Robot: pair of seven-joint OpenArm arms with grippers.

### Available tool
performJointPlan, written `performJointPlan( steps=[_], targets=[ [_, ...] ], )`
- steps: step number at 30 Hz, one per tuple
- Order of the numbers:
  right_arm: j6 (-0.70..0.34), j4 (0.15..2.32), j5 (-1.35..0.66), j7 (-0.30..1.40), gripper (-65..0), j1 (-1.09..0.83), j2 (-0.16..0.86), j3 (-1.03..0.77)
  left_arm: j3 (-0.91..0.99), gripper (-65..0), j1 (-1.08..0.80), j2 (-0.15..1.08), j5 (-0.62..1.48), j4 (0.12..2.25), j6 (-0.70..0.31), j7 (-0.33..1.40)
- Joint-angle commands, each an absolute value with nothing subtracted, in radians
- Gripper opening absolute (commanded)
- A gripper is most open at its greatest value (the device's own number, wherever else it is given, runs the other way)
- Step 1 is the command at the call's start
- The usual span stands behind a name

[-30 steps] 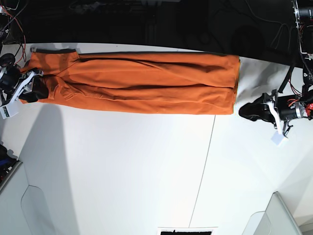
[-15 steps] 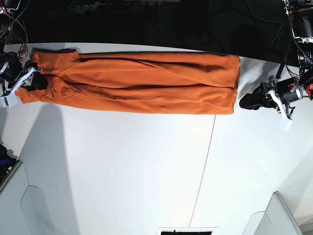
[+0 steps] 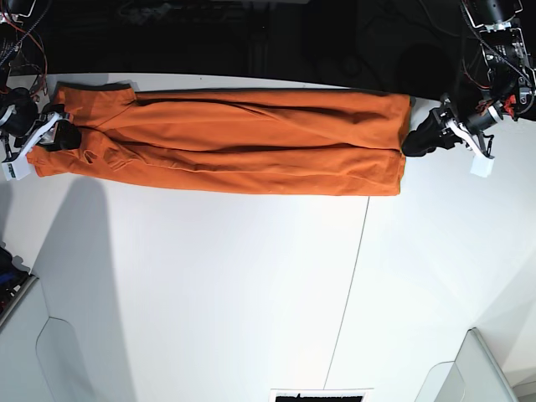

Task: Layout the t-shirt on the table in an organized manner, then fold the t-shirt properly
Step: 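Release the left gripper and regrasp the folded shirt end, then straighten the folded strip with both grippers, pulling its ends apart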

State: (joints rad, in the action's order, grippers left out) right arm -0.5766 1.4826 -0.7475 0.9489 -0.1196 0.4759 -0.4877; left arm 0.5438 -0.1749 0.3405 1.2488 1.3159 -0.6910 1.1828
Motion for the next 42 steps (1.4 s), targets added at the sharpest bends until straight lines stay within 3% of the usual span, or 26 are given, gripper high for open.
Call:
performJointPlan(
  steps=[1,22,24,27,34,42],
  targets=[
    [-0.580,1.496,-0.763,0.940,-39.3,-0.111,0.495,-0.495,0.548,-33.2,-0.175,0.345,1.267,1.330,-0.698,1.177],
    [-0.580,1.495,-0.765,0.943,-39.3,-0.111,0.495,-0.495,0.385,-33.6,-0.175,0.255,1.192,1.383,-0.698,1.158],
    [-0.580,1.495,-0.766,0.943,-39.3,-0.111,0.495,-0.495,0.378,-40.6,-0.174,0.255,1.192,1.383,-0.698,1.146],
    [-0.580,1.495,-0.766,0.943,-39.3,-0.111,0.495,-0.495,0.379,-65.0,-0.162,0.255,1.173,1.383,-0.698,1.137],
    [-0.580,1.495,-0.767,0.943,-39.3,-0.111,0.495,-0.495,0.381,-65.0,-0.066,0.295,1.061,1.384,-0.698,1.114],
    [-0.580,1.495,-0.767,0.938,-39.3,-0.111,0.495,-0.495,0.378,-65.0,0.014,0.375,1.087,1.428,-0.698,1.137]
  ],
)
